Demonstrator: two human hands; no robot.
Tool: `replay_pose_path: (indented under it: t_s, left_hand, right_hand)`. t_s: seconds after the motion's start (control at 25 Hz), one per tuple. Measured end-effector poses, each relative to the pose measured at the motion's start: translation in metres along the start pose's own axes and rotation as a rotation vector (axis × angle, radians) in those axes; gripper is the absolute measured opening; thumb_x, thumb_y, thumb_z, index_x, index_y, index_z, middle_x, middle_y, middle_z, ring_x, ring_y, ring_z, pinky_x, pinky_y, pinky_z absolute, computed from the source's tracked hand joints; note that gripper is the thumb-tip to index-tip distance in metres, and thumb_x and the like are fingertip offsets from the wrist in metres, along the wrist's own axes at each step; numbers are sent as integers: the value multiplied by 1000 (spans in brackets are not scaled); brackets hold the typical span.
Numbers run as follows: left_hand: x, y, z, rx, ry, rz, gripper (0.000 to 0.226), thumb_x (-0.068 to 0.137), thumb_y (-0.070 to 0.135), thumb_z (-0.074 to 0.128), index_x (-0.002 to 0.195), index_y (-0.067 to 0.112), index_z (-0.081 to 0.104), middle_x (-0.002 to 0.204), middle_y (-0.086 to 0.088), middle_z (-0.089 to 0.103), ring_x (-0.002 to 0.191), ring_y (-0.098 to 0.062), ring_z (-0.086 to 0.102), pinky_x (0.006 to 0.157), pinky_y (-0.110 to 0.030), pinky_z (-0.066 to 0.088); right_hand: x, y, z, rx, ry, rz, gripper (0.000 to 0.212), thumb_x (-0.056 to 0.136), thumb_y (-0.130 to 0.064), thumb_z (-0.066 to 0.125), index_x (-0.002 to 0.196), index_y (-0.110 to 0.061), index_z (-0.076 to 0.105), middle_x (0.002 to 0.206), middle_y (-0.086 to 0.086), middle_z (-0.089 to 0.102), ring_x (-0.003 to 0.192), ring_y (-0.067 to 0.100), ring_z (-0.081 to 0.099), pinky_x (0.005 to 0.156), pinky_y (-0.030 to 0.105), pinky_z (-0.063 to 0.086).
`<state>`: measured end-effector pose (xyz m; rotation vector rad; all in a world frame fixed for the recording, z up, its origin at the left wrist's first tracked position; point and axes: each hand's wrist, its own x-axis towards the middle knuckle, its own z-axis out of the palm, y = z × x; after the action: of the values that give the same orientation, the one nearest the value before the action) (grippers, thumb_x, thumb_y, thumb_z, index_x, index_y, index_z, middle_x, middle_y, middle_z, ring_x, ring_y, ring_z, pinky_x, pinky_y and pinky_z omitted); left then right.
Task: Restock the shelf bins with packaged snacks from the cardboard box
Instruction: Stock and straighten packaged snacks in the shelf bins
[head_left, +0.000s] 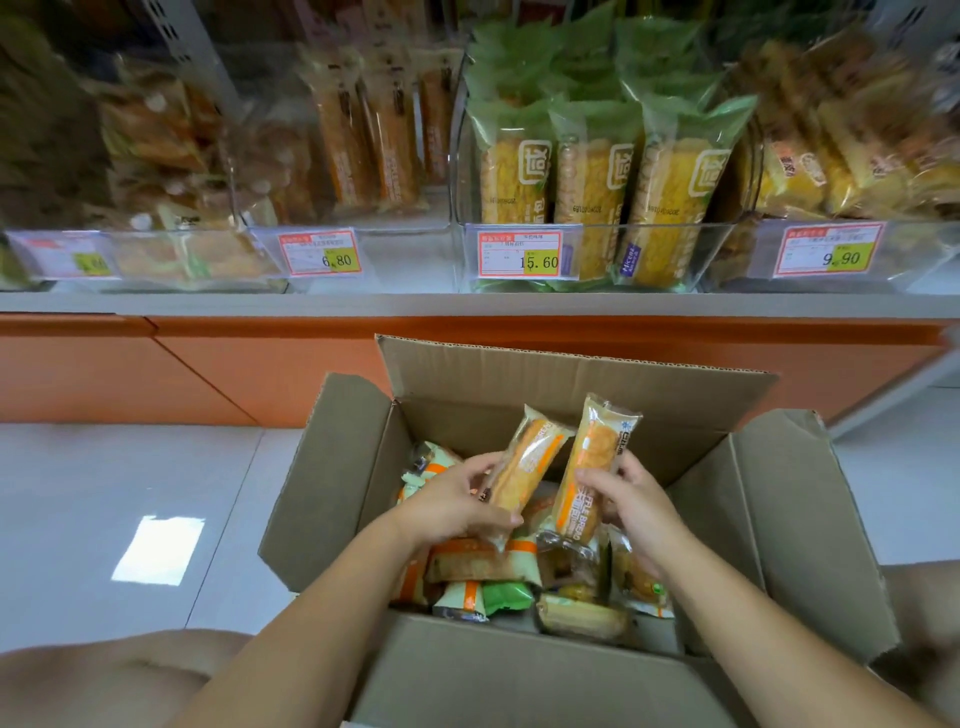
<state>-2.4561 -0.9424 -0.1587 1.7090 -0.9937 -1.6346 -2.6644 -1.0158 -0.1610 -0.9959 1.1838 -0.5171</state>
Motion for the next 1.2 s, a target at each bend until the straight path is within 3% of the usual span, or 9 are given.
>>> replay_pose_path:
  t_s: [0.12, 0.24, 0.36, 0.48, 0.64, 0.76, 0.88, 1.0, 1.2]
  left_hand:
    - [2, -5, -11, 436, 36, 44, 80, 71, 25, 86, 141, 39, 48, 132, 5, 56, 118, -13, 55, 103, -28, 45]
    - [-2, -5, -16, 619, 40, 89, 84, 69, 30, 86, 142, 40, 46, 130, 4, 52, 118, -13, 50, 103, -25, 39]
    - [-11, 0, -22, 422, 155, 139, 87, 69, 21, 88, 142, 40, 44, 119, 6, 59, 103, -9, 59, 97, -29, 48]
    - [-16, -4, -30, -41, 343, 158, 89, 69, 14, 87, 141, 38, 41, 115, 3, 64, 101, -16, 68, 92, -39, 56]
    - [-16, 6, -22, -557, 275, 126, 45, 85, 5, 70, 126, 15, 55, 114, -8, 70, 105, -25, 69, 87, -45, 58]
    - [-21, 15, -12, -518, 260, 99, 33, 90, 11, 67, 121, 13, 57, 106, -6, 73, 94, -18, 72, 66, -27, 57]
    - [-34, 46, -36, -345, 280, 172, 35, 90, 12, 67, 124, 14, 56, 106, -2, 75, 96, -18, 72, 74, -34, 58]
    - [-62, 100, -78, -167, 287, 284, 34, 89, 14, 68, 121, 17, 57, 108, 1, 75, 100, -15, 72, 87, -38, 57]
    - [-98, 172, -137, -99, 392, 491, 25, 89, 20, 69, 113, 22, 64, 103, 7, 75, 93, -7, 72, 78, -28, 55]
  right_hand:
    - [3, -9, -10, -79, -34, -41, 25, 85, -18, 70, 108, -25, 63, 100, -1, 72, 91, 19, 71, 83, 38, 55]
    - [1, -12, -7, -164, -144, -4, 25, 84, -18, 70, 108, -22, 64, 102, -2, 72, 92, 16, 71, 82, 35, 54]
    - [0, -7, -4, -153, -140, 41, 25, 84, -15, 71, 107, -16, 64, 104, 4, 72, 93, 21, 71, 87, 43, 55]
    - [-3, -2, -4, -104, -114, 67, 29, 83, -11, 71, 110, -16, 62, 103, 8, 72, 97, 27, 70, 92, 50, 53]
    - [-14, -4, 13, -82, -205, 72, 35, 81, -9, 73, 113, -14, 61, 99, 5, 74, 96, 25, 71, 92, 47, 53]
    - [-22, -14, 23, -143, -214, 47, 34, 82, -15, 74, 113, -16, 61, 99, 1, 75, 94, 20, 72, 88, 42, 55]
    - [-32, -49, 27, -348, -197, -70, 30, 81, -34, 73, 109, -33, 63, 107, -9, 72, 96, 11, 69, 90, 38, 54]
    - [-38, -111, 42, -404, -174, -236, 36, 80, -32, 75, 113, -37, 60, 107, -17, 70, 100, 3, 65, 92, 32, 52]
    - [-39, -235, 93, -457, -46, -521, 39, 78, -35, 78, 109, -37, 55, 106, -14, 68, 96, 6, 66, 89, 33, 52]
